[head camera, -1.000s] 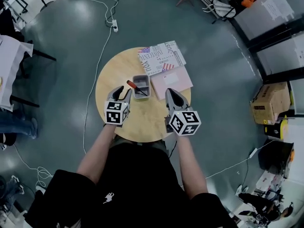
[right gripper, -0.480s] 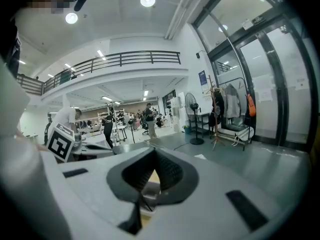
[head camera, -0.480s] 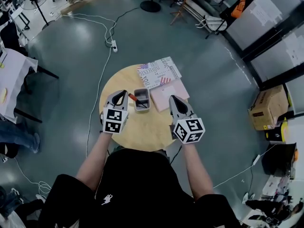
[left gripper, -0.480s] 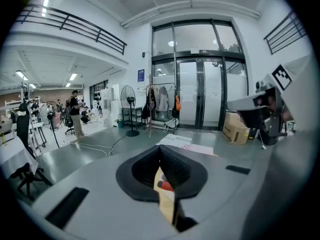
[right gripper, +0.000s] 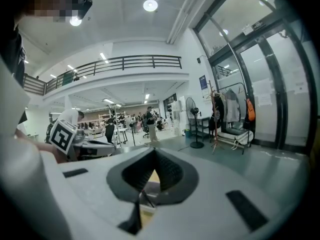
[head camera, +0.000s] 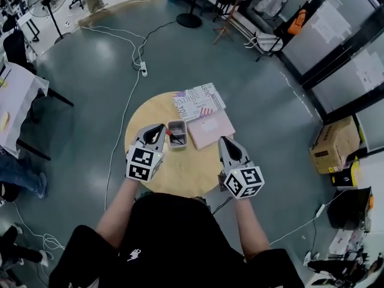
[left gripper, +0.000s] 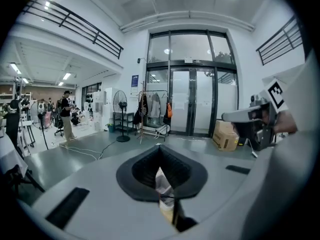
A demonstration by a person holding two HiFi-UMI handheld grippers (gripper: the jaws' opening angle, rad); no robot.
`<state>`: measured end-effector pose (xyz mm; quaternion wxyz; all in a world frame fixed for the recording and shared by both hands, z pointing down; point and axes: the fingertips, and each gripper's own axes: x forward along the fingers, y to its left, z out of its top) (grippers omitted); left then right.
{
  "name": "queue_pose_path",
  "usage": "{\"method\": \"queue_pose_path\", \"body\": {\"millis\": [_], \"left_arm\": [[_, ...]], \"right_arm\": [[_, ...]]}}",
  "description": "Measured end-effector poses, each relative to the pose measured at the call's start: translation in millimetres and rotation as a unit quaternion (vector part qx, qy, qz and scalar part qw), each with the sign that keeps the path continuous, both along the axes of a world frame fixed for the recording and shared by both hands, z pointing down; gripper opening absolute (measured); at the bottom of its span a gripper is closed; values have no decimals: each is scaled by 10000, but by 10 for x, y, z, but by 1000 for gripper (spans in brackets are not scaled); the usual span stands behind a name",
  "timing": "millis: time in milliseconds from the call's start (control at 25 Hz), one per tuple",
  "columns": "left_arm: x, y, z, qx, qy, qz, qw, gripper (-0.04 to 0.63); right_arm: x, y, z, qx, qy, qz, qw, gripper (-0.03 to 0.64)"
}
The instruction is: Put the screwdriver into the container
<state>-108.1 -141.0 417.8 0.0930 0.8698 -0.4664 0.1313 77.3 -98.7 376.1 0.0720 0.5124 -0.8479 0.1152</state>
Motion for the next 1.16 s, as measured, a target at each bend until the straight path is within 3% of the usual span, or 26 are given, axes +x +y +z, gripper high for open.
{"method": "queue_pose_path", "body": {"millis": [560,920,1160], "left_arm": [[-7,142,-48,228,18,57,9997,3],[-130,65,78,-72,430,-193,9989,3],[-161,7,138,-108,430,-232,9987,3]], "right_arm": [[0,55,-138,112,-65,232,9996,2],[-37,25,-122,85,-3,240,9997,2],[-50,-16,-88,60,53,220,9997,2]]}}
